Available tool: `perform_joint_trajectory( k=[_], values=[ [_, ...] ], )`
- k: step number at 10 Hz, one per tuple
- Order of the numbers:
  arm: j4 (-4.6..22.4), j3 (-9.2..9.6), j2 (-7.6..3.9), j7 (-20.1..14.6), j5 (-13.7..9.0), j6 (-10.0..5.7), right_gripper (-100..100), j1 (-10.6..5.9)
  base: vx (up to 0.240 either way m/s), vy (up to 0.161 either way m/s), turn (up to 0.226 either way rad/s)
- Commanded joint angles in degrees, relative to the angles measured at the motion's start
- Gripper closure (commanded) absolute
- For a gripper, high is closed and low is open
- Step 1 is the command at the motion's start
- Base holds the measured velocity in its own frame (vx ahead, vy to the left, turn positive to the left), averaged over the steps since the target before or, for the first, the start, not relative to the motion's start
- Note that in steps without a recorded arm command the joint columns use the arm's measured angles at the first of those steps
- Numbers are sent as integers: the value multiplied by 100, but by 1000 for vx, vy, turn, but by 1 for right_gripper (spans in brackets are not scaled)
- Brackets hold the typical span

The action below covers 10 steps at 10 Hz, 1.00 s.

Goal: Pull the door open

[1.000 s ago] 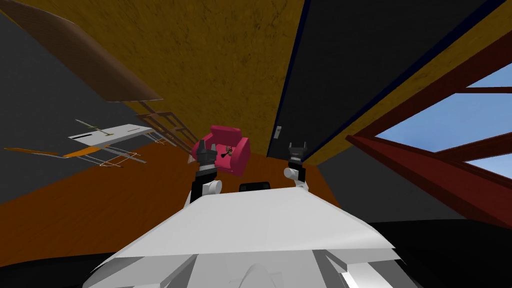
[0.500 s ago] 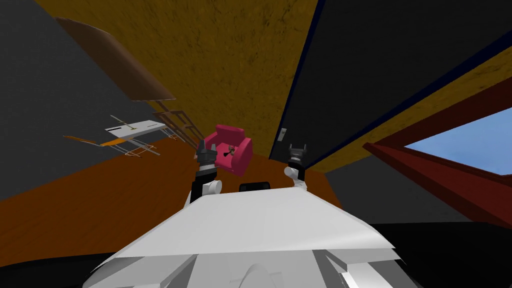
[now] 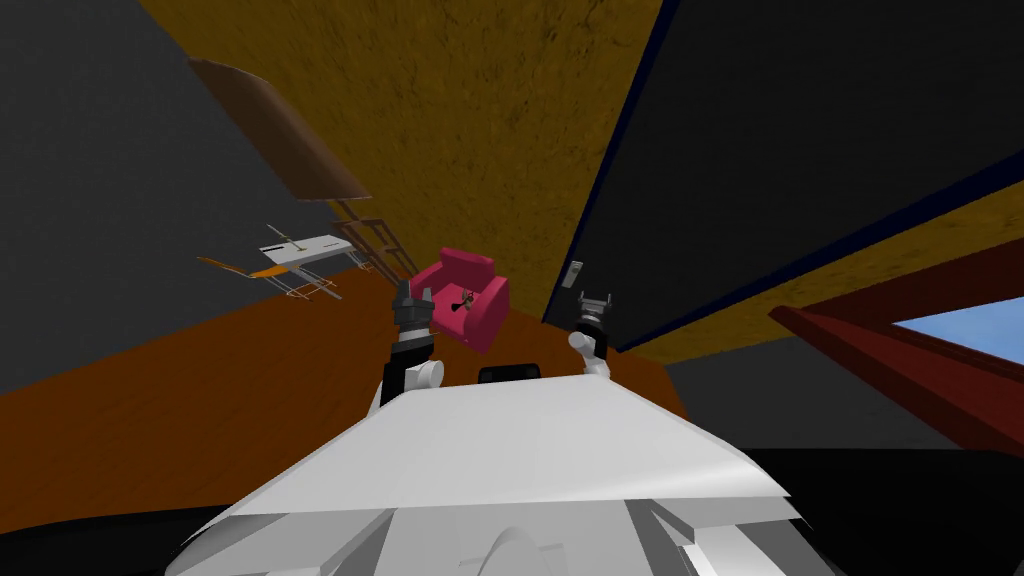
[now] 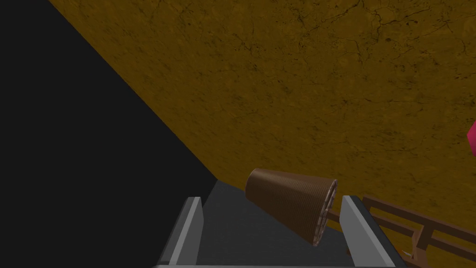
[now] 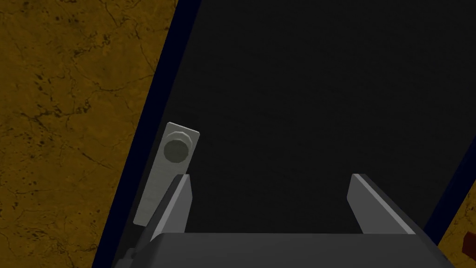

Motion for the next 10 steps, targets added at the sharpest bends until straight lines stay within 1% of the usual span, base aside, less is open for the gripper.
perform_joint_trajectory(
  k=[1,6,9,10],
  values=[
    [128,-64,14,-81,-211,40,-100,-66,55,-84,177],
    [607,-215,37,-335,-770,70,-100,-307,55,-81,167],
    [854,-292,56,-465,-1058,86,-100,-431,51,-92,142],
    [1001,-338,69,-542,-1229,95,-100,-504,72,-105,166]
  ],
)
